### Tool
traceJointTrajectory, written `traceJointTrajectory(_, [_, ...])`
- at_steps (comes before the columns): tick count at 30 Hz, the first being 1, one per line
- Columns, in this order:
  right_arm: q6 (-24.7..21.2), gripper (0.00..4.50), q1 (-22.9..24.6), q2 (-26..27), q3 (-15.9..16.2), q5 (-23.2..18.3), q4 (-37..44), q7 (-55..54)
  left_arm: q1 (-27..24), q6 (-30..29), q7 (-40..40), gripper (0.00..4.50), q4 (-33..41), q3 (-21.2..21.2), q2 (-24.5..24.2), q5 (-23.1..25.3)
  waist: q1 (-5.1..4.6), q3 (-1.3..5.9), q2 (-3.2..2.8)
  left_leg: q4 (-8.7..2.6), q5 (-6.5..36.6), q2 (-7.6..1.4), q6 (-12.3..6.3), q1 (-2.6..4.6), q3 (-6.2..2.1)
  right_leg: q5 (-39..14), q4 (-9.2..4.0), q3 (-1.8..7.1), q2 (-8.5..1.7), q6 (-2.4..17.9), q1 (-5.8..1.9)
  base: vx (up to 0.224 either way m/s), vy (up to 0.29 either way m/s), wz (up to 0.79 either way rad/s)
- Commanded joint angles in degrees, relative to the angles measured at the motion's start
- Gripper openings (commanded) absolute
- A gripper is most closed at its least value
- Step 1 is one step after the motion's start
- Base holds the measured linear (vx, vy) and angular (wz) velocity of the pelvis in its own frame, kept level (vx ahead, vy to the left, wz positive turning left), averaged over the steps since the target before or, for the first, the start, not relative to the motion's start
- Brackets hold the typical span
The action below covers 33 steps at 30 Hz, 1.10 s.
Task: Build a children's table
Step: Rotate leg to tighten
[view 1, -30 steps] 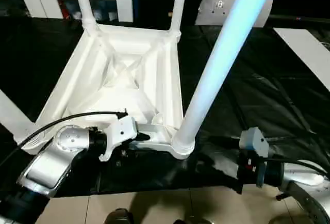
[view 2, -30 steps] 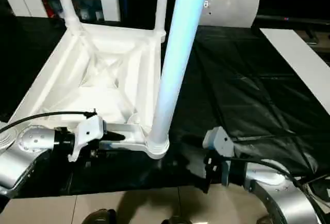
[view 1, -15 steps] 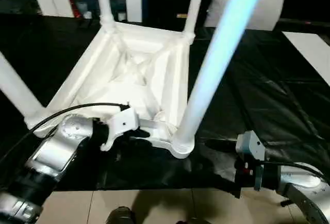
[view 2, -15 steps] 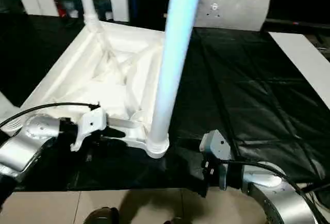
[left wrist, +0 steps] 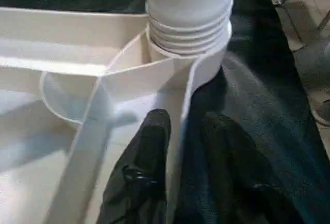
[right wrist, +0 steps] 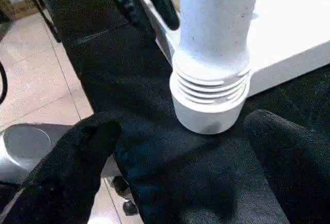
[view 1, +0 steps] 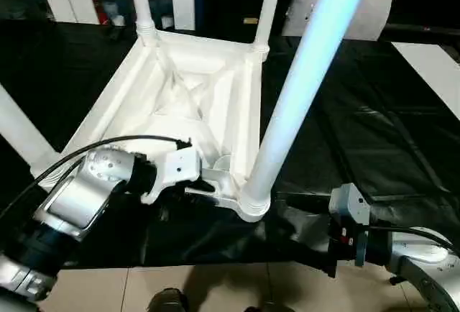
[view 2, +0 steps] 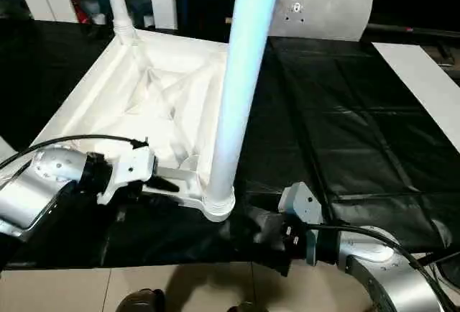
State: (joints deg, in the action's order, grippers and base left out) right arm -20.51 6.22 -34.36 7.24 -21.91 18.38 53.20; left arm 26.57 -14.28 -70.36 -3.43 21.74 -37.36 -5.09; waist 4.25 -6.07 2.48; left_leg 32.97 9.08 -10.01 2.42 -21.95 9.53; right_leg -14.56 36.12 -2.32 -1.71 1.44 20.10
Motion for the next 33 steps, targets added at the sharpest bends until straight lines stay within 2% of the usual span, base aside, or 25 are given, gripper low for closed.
traceJointTrajectory(1, [0.7, 4.5, 0.0, -0.7, -0.3, 0.2, 0.3, 0.6, 0.9, 0.8, 0.3, 1.59, -0.8, 1.0, 0.6, 1.2, -0.12, 3.38, -0.68, -3.61, 10.8, -3.8, -2.24, 1.46, -1.17, -5.3, -4.89, 3.21, -6.49, 11.9, -1.15, 0.0, 0.0, 0.0])
traceJointTrajectory(2, [0.7, 4.5, 0.1, -0.7, -0.3, 0.1, 0.2, 0.6, 0.9, 0.7, 0.2, 1.59, -1.1, 1.2, 0.7, 1.4, -0.06, 3.45, -0.83, -3.61, 10.6, -3.81, -2.2, 1.44, -1.21, -5.1, -4.82, 3.2, -6.55, 11.9, -1.21, 0.0, 0.0, 0.0])
traceJointTrajectory(3, [0.8, 4.5, 0.1, -0.8, -0.4, 0.0, 0.2, 0.7, 1.2, 0.4, 0.0, 1.71, -1.9, 1.6, 1.0, 1.6, -0.09, 3.49, -0.75, -3.57, 10.2, -3.77, -2.27, 1.41, -1.16, -4.5, -4.82, 3.22, -6.52, 11.9, -1.21, 0.0, 0.0, 0.0])
traceJointTrajectory(8, [0.8, 4.5, 0.3, -0.9, -0.5, 0.0, 0.2, 0.7, 2.0, 1.1, -0.1, 1.71, -4.4, 2.2, 1.6, 2.3, -0.08, 3.67, -0.83, -3.44, 9.0, -3.74, -2.91, 1.28, -1.18, -1.4, -4.58, 3.17, -6.52, 12.3, -1.38, 0.0, 0.0, 0.0])
traceJointTrajectory(9, [0.7, 4.5, 0.3, -0.9, -0.5, 0.0, 0.3, 0.7, 2.2, 0.7, -0.7, 1.71, -5.2, 2.4, 1.7, 2.2, -0.04, 3.75, -1.01, -3.43, 9.0, -3.76, -2.97, 1.32, -1.21, -1.0, -4.52, 3.17, -6.55, 12.5, -1.41, 0.0, 0.0, 0.0])
traceJointTrajectory(14, [0.8, 4.5, 0.5, -0.8, -0.5, -0.1, 0.4, 0.5, 2.7, 0.6, -1.2, 1.25, -6.7, 2.1, 2.2, 2.0, -0.03, 3.73, -1.16, -3.51, 9.8, -3.89, -2.73, 1.45, -1.28, -1.2, -4.52, 3.11, -6.57, 13.1, -1.4, 0.0, 0.0, 0.0])
traceJointTrajectory(19, [1.2, 4.5, 0.8, -0.8, -0.5, 0.0, -0.1, 0.7, 3.1, 0.0, -2.1, 0.82, -7.3, 1.9, 2.5, 1.4, 0.11, 3.74, -1.03, -3.45, 9.6, -3.81, -2.9, 1.39, -1.2, -0.6, -4.51, 3.16, -6.6, 13.4, -1.49, 0.0, 0.0, 0.0])
traceJointTrajectory(26, [2.8, 4.5, 0.7, -0.2, 0.3, 0.9, -2.2, 1.1, 3.5, 2.3, -1.7, 0.23, -9.7, 2.4, 2.3, 3.2, 0.13, 3.73, -1.08, -3.46, 9.9, -3.85, -2.8, 1.39, -1.26, -1.3, -4.61, 3.13, -6.6, 13.3, -1.45, 0.0, 0.0, 0.0])
traceJointTrajectory(29, [3.5, 4.5, 0.8, -0.1, 0.3, 1.1, -2.9, 1.3, 3.5, 3.1, -1.5, 0.14, -10.4, 2.6, 2.1, 4.1, 0.08, 3.72, -1.07, -3.49, 10.1, -3.9, -2.91, 1.41, -1.26, -1.1, -4.58, 3.14, -6.69, 13.3, -1.48, 0.0, 0.0, 0.0])
traceJointTrajectory(33, [3.9, 4.5, 0.8, -0.1, 0.2, 1.1, -3.3, 1.4, 3.0, 2.2, -1.2, 0.06, -9.5, 1.4, 2.7, 2.7, -0.34, 3.75, -1.03, -3.48, 9.5, -3.82, -3.08, 1.22, -1.31, -0.2, -4.41, 3.06, -6.62, 13.7, -1.65, 0.0, 0.0, 0.0])
